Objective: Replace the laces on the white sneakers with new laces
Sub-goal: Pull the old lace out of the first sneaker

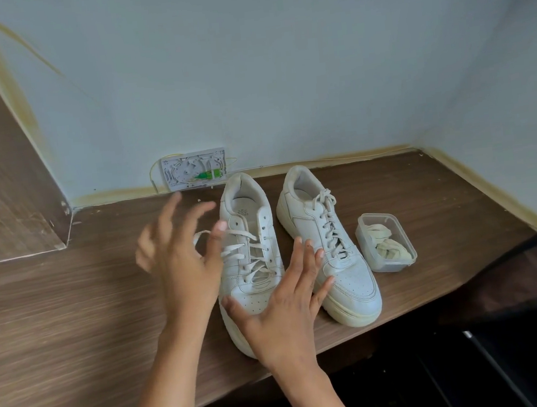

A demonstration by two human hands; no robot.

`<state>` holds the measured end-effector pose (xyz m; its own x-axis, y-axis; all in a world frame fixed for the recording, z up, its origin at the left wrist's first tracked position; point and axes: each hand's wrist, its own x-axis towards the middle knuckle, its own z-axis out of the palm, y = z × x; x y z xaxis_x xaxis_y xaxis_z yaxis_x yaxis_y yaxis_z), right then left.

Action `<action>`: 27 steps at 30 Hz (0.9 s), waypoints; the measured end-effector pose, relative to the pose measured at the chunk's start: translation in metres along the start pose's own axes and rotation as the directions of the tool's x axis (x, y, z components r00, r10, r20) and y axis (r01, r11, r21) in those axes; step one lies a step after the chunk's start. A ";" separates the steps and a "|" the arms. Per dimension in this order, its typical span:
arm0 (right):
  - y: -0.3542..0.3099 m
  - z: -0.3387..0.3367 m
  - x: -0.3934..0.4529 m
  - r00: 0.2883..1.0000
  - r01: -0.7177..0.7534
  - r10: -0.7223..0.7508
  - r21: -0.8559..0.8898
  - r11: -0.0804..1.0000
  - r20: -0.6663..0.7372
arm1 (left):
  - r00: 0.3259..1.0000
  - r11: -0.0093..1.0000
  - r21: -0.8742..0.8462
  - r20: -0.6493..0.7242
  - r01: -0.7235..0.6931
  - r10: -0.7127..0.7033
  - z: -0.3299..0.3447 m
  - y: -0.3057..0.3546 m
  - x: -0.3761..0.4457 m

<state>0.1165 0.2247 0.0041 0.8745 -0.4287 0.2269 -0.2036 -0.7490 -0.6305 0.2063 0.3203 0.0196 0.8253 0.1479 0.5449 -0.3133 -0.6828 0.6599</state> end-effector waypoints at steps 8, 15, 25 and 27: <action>-0.001 0.001 0.000 1.000 -0.004 0.004 0.002 1.000 -0.010 | 0.986 0.983 0.118 0.103 -0.141 0.129 0.007 0.002 -0.005; -0.001 0.000 0.000 1.000 -0.021 0.021 -0.018 1.000 0.015 | 0.994 0.989 0.098 -0.005 -0.108 0.109 0.011 0.010 -0.010; 0.000 0.002 0.000 1.000 -0.028 0.028 -0.019 0.999 0.008 | 0.994 0.994 0.027 0.021 0.110 -0.111 -0.001 -0.009 -0.001; 0.000 0.000 0.000 1.000 -0.016 0.015 0.030 0.999 0.020 | 0.991 0.999 -0.006 0.124 0.054 -0.053 -0.001 -0.016 0.003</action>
<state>0.1167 0.2251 0.0044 0.8797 -0.4302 0.2025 -0.2043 -0.7265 -0.6561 0.2133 0.3320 0.0110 0.8926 0.0937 0.4410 -0.2714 -0.6693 0.6916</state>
